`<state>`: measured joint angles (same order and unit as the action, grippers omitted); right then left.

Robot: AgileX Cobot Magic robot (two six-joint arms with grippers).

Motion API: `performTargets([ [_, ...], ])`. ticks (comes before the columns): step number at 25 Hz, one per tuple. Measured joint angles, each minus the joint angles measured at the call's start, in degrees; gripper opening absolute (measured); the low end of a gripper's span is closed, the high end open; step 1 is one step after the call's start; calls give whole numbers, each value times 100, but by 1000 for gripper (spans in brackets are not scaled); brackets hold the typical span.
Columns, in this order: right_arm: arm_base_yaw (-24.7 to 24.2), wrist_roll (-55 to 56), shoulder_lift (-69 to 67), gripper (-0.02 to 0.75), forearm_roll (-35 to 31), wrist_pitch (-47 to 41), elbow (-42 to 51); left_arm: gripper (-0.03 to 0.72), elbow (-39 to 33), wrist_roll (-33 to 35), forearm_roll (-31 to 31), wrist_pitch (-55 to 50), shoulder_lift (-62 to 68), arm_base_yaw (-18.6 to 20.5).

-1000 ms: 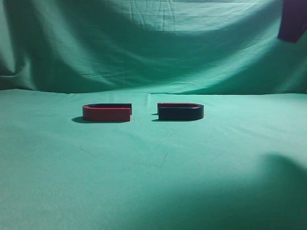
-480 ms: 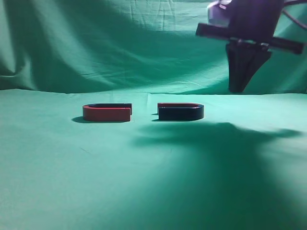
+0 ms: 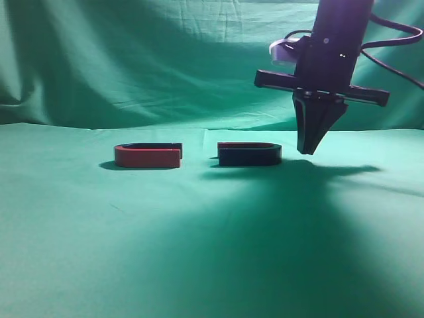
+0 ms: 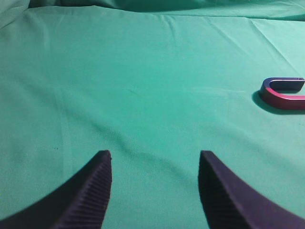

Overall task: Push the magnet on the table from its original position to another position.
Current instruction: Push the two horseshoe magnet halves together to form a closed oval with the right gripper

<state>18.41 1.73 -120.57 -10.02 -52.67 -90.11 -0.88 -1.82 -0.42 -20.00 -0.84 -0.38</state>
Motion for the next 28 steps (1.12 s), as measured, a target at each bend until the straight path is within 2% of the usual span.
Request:
performTargets([
  [5, 27, 0, -117, 0, -21, 104, -114, 372, 0, 0, 0, 0, 0, 0],
  [14, 409, 13, -247, 0, -75, 220, -292, 372, 0, 0, 0, 0, 0, 0],
  [28, 736, 88, -246, 0, -169, 547, -292, 372, 0, 0, 0, 0, 0, 0],
])
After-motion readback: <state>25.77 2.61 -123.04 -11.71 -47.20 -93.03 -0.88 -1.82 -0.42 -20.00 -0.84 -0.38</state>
